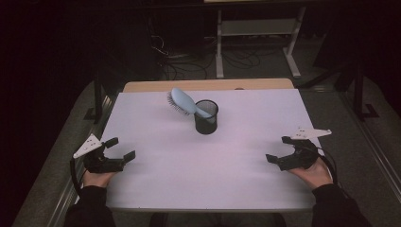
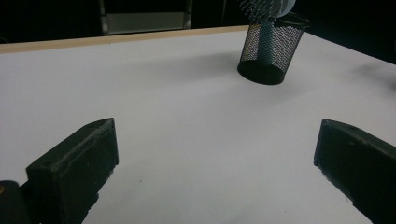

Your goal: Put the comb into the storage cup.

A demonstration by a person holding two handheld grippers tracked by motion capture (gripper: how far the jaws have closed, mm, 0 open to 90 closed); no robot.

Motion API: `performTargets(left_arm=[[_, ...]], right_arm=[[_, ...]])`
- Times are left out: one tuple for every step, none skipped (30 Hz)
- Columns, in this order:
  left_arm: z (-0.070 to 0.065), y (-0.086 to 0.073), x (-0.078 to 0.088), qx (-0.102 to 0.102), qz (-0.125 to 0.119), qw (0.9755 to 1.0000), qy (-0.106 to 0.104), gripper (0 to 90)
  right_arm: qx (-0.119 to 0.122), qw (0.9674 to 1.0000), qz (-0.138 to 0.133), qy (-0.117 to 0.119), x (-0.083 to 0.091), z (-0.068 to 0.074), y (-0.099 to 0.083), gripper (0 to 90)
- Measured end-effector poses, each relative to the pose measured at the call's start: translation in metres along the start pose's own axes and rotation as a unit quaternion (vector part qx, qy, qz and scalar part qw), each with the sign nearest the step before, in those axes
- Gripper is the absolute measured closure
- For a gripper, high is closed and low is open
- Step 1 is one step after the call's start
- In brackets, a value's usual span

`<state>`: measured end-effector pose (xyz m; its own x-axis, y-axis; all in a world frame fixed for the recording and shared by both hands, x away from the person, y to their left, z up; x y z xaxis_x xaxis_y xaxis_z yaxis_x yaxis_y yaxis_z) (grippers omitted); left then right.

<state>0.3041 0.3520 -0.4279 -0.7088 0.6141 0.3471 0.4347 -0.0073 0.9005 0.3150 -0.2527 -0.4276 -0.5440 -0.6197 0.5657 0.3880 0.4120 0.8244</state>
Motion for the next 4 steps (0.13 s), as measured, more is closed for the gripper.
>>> performTargets(left_arm=[[0.0, -0.0007, 0.0003, 0.001, 0.0, 1.0, 0.0, 0.0], [0.0001, -0.0014, 0.0004, 0.001, 0.0, 1.0, 0.0, 0.0], [0.0004, -0.0018, 0.0005, -0.001, 0.001, 1.0, 0.0, 0.0], [0.0007, -0.0024, 0.0005, 0.001, 0.001, 1.0, -0.001, 0.0]], right_arm=[[-0.002, 1.0, 0.0, 0.0, 0.0005, 0.0003, -0.001, 0.0], [-0.004, 1.0, 0.0, -0.001, 0.0013, 0.0005, -0.002, 0.0], [-0.008, 1.0, -0.002, -0.001, 0.0026, 0.0004, -0.0026, 0.0], [-0.01, 0.9999, -0.004, -0.002, 0.0036, 0.0003, -0.0031, 0.0]])
Point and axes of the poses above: each handheld gripper's, and its own axes: x roughly backward along the jaws, y roughly out of its top, z roughly to its left, the point moved 1 cm from there along -x, roughly forward along the jaws, and after that the axes turned 8 degrees about x, right-handed, at the moved point
